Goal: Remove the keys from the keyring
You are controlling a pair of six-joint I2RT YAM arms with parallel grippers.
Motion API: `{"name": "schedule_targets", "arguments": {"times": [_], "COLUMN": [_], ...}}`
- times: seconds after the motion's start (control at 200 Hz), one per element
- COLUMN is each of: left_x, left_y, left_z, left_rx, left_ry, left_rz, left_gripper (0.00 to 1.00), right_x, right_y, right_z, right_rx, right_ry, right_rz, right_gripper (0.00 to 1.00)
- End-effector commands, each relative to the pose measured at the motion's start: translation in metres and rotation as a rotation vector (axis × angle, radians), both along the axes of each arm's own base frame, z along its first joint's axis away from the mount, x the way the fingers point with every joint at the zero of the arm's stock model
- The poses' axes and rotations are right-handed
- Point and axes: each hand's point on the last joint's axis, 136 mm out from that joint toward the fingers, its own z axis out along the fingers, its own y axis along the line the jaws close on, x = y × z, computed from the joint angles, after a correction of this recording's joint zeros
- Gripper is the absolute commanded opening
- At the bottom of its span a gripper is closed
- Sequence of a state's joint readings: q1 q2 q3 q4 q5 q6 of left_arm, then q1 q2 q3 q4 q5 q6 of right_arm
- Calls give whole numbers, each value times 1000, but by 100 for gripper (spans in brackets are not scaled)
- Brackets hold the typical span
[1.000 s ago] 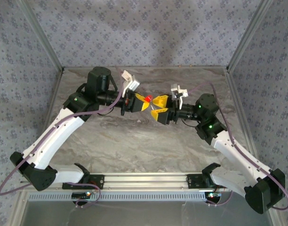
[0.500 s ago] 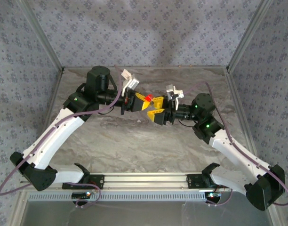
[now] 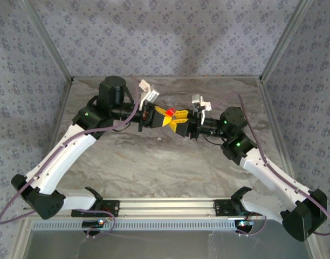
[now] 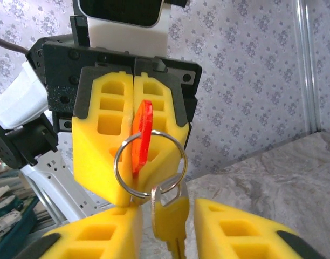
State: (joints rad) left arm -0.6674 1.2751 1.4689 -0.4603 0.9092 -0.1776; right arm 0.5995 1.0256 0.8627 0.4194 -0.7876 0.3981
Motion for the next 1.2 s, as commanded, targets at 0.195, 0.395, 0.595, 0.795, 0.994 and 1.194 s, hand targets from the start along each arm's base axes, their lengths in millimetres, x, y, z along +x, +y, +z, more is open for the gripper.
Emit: {"name": "schedule_targets", "arguments": {"times": [0.195,0.395,0.595,0.795,0.994,1.194], "left_x": [-8,-5,-5,-8,-10,-13], "left_y": [7,10,12,11,10,9], "left_z": [12,9,8,17,23,29], "left_rx": [-43,-45,-55,-74,-74,-89], "left_ry": [-37,-39,-35,-28,-22,-17], "left_rz": [-4,23,34,14,-3,-19], "left_gripper": [0,0,0,0,0,0], "right_x": [-2,7,2,-8,-16,-20], "right_y": [-8,-15,-15,-6,-5,-8], "right_z": [25,25,23,22,23,27], "right_rx": [36,23,6,12,61,84], "right_ry": [-57,-52,-50,-69,-92,-125], "right_rz": [-50,-137,-120,-54,-15,-17], "right_gripper": [8,0,6,31,50,73]}}
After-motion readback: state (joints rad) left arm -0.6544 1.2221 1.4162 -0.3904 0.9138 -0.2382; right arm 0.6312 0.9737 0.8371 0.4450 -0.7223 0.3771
